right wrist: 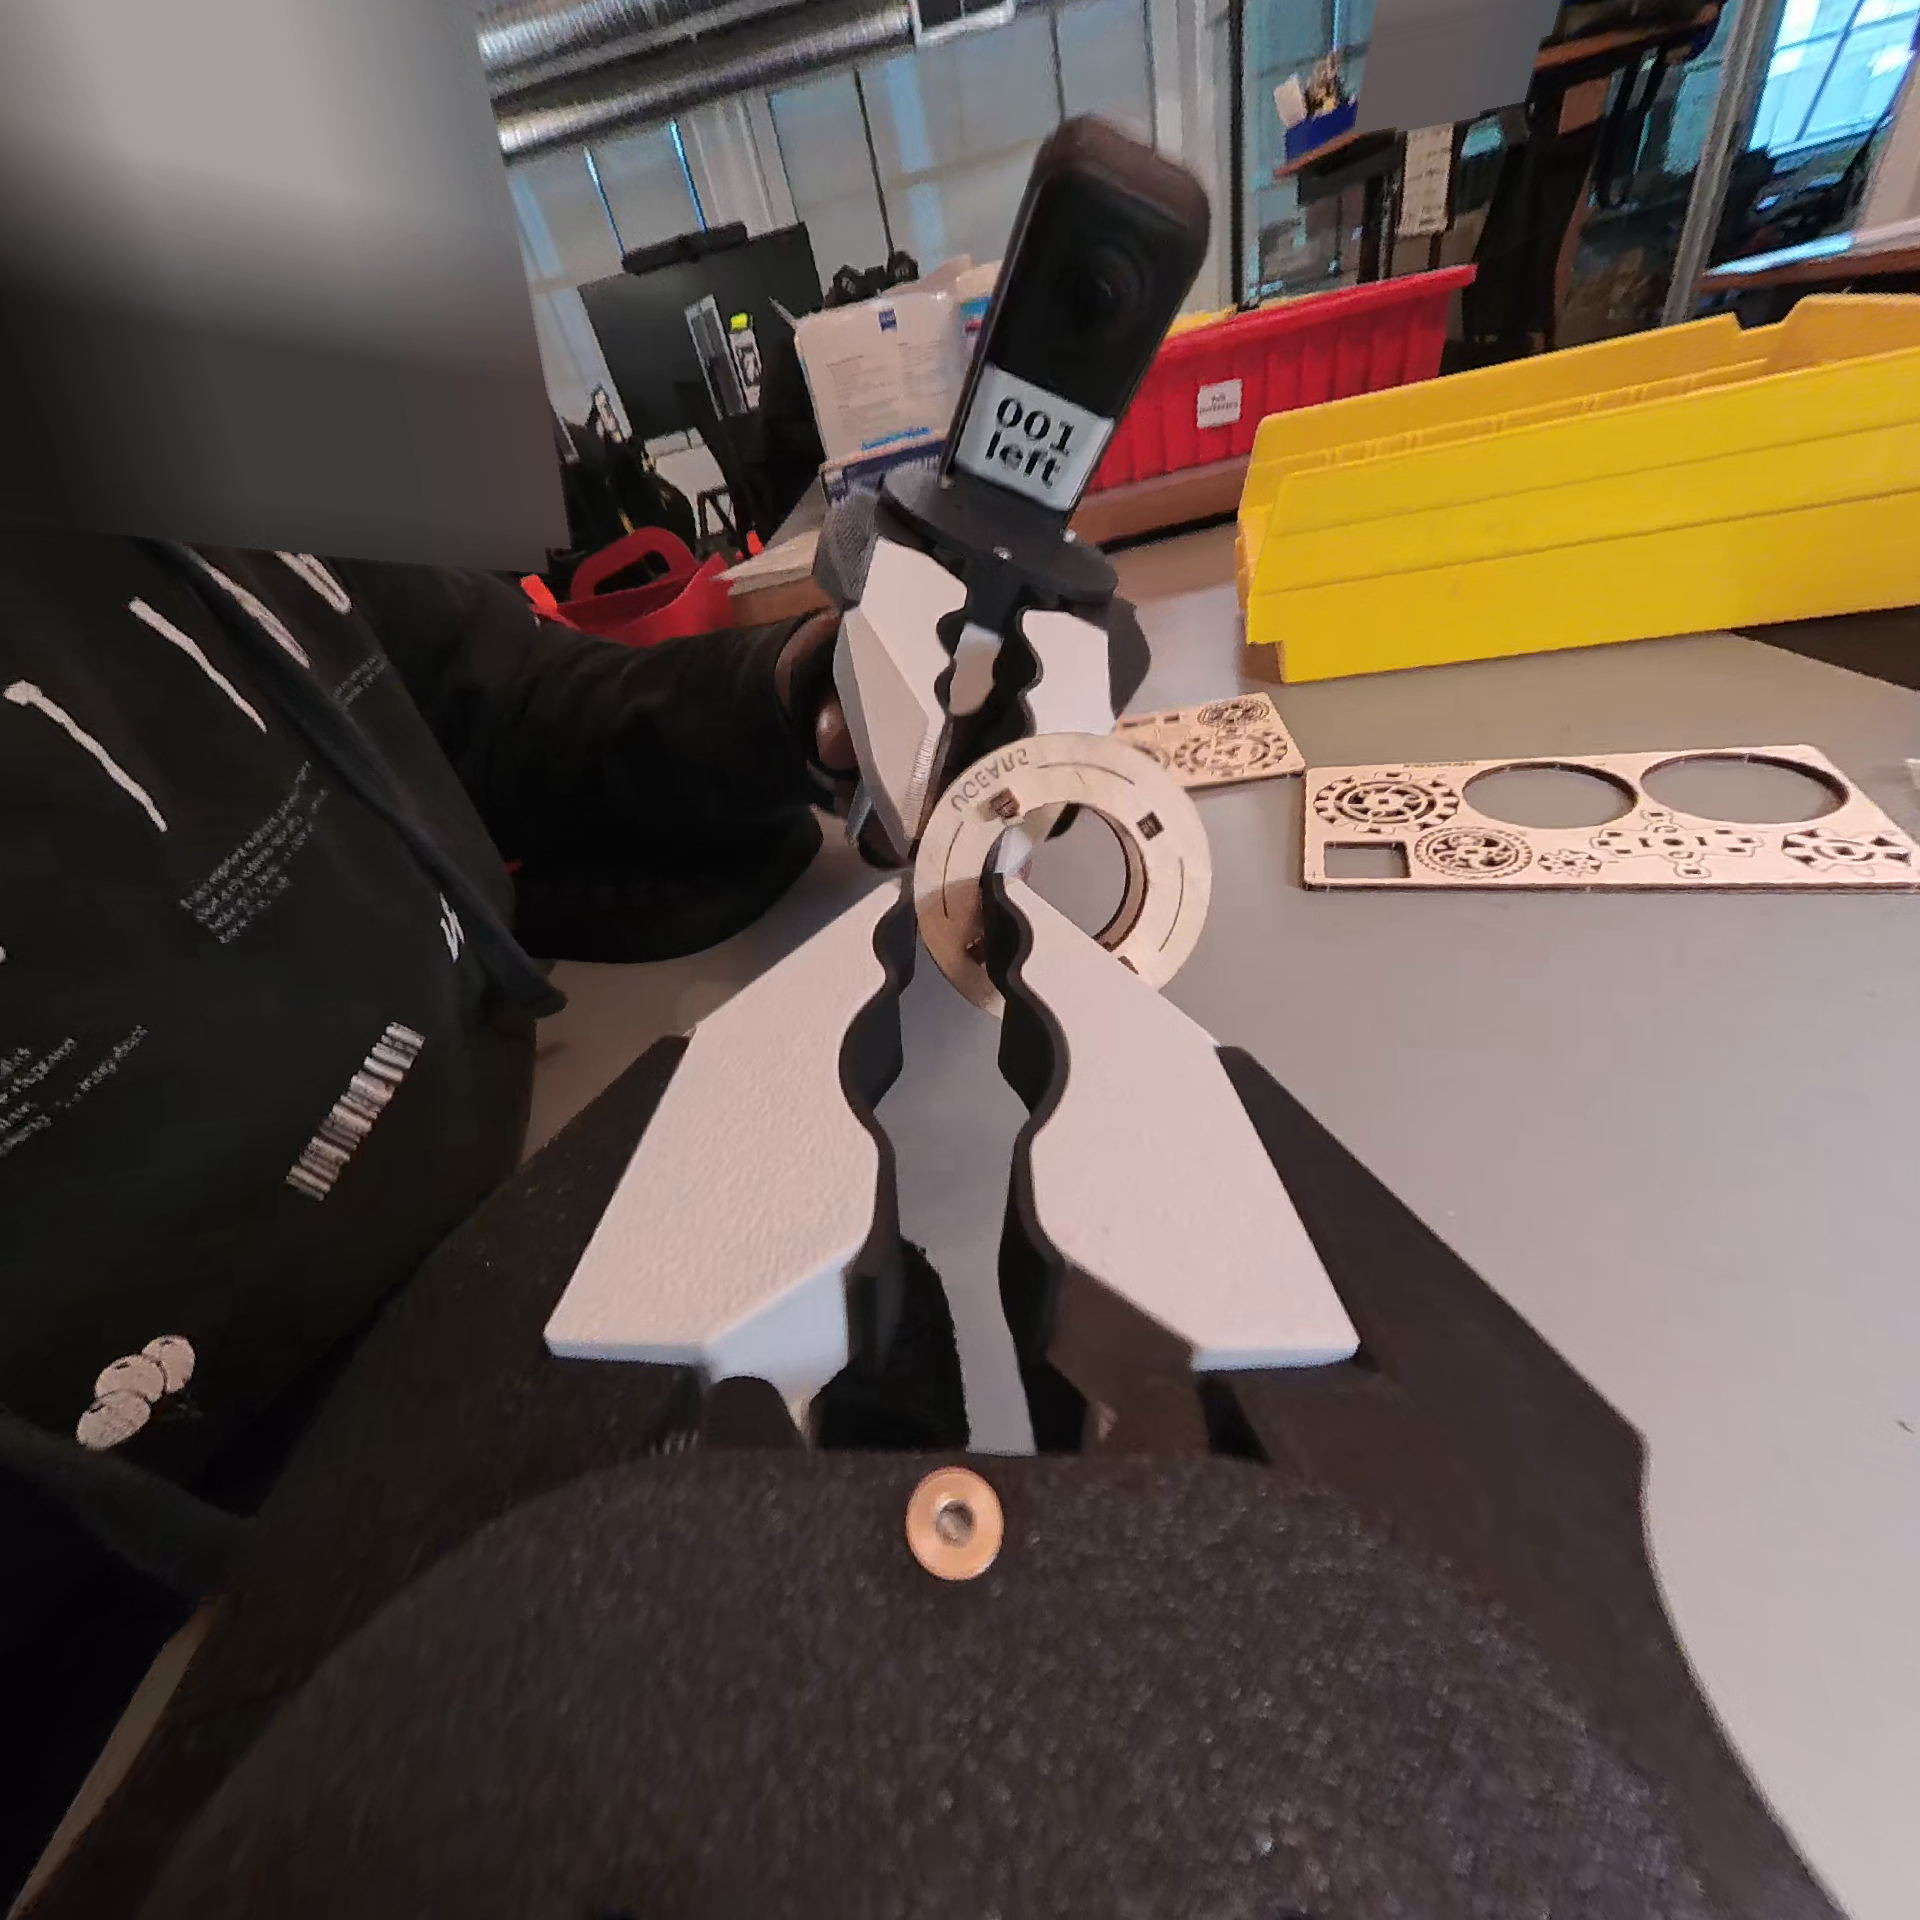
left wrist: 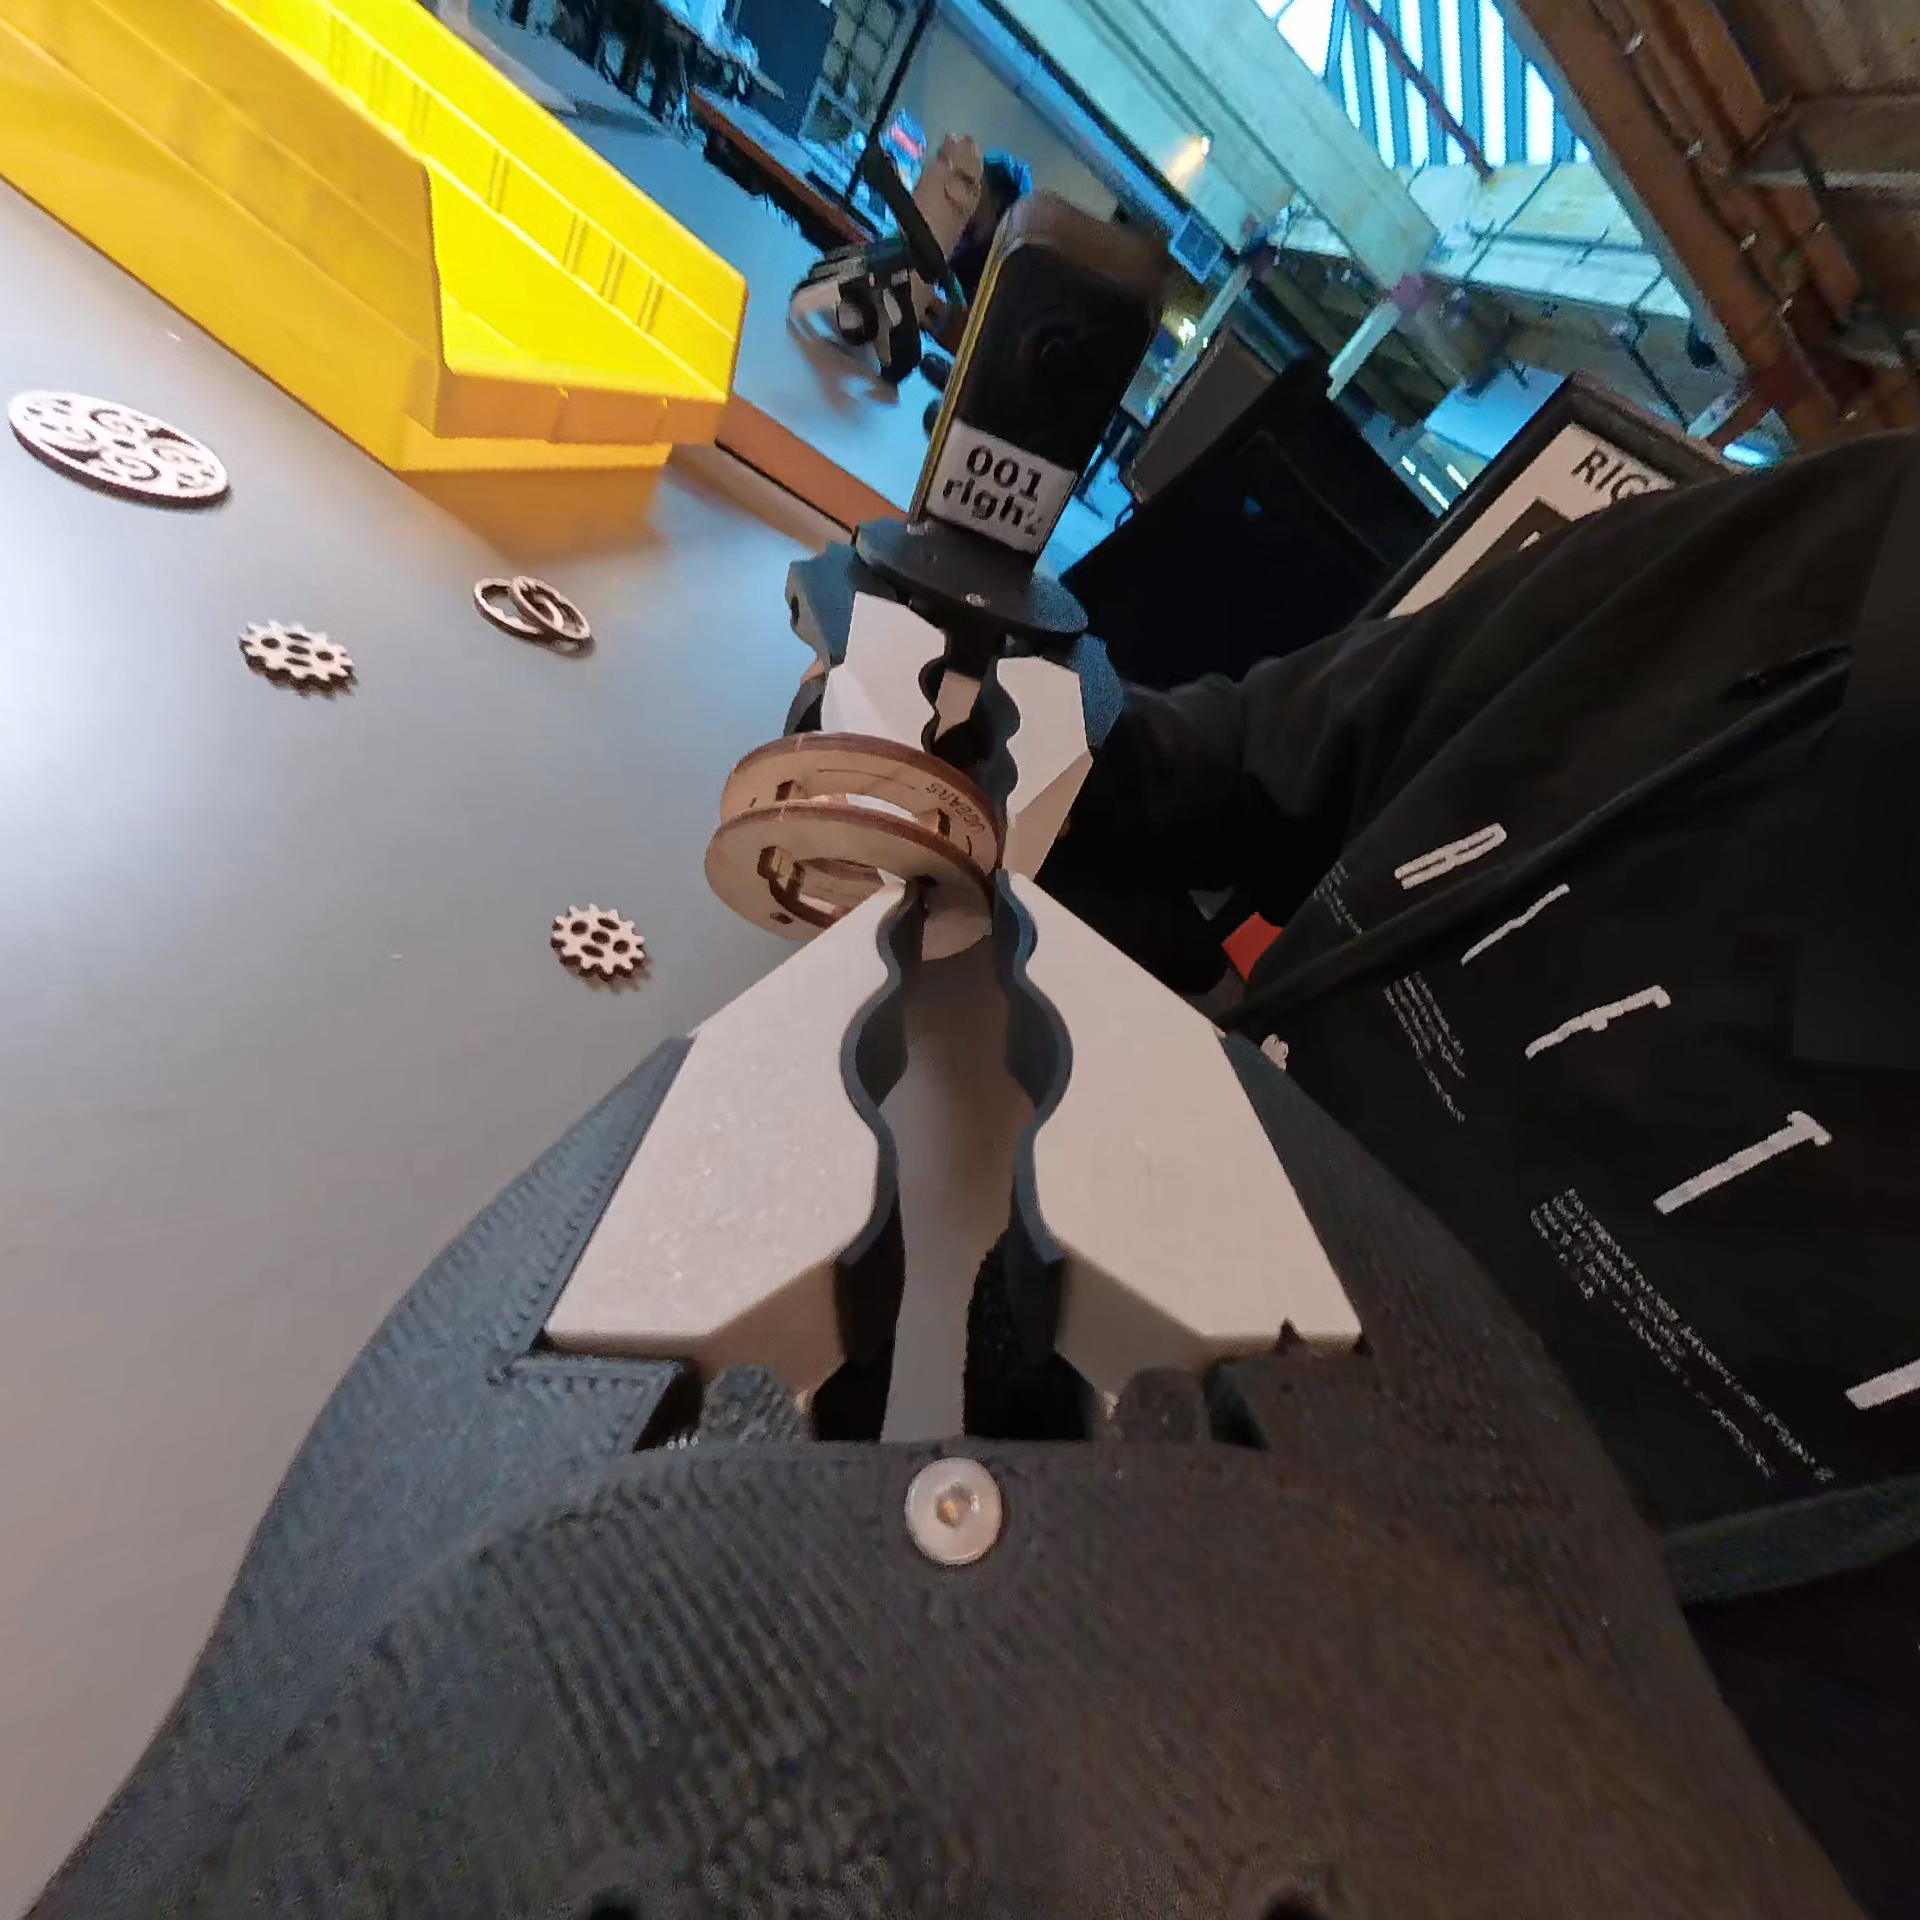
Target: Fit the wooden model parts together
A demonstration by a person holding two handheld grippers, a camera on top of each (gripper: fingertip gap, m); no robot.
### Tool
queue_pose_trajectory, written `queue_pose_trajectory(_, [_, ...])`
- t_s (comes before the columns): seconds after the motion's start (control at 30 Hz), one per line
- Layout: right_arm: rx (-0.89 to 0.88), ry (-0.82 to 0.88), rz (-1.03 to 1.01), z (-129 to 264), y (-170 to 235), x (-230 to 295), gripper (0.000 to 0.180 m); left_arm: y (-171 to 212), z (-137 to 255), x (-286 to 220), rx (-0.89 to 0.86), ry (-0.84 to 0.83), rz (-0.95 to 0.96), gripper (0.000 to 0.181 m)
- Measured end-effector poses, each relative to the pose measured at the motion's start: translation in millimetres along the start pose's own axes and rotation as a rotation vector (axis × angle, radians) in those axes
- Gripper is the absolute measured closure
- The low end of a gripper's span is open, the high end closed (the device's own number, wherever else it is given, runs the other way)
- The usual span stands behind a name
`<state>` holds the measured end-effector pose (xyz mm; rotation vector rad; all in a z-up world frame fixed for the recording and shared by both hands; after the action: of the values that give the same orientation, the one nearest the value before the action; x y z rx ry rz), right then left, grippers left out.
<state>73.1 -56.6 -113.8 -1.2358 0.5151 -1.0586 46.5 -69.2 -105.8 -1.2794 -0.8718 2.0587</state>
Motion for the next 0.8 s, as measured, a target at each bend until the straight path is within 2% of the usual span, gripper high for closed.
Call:
queue_pose_trajectory(0.27, [-0.121,-0.047,-0.066,5,-10,2,0.169,-5,1,-4,-0.102,0.005,-0.002,0.166])
queue_pose_trajectory(0.33, [-0.114,-0.048,-0.068,5,-9,1,0.17,-4,2,-4,-0.094,-0.007,-0.01,0.171])
queue_pose_trajectory(0.8, [-0.011,-0.028,0.014,5,2,3,0.17,8,-5,-2,0.022,-0.038,-0.005,0.171])
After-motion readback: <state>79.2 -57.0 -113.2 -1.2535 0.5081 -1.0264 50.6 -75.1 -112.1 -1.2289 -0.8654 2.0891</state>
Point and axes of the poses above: each gripper's, where its closed fingertips meet, z back along the fingers, y out of its underside, x = y × z across the jaws, the point moved 2 cm from there along z, back along the fingers, and after that the axes turned 15 degrees about x, right-handed, at the moved point
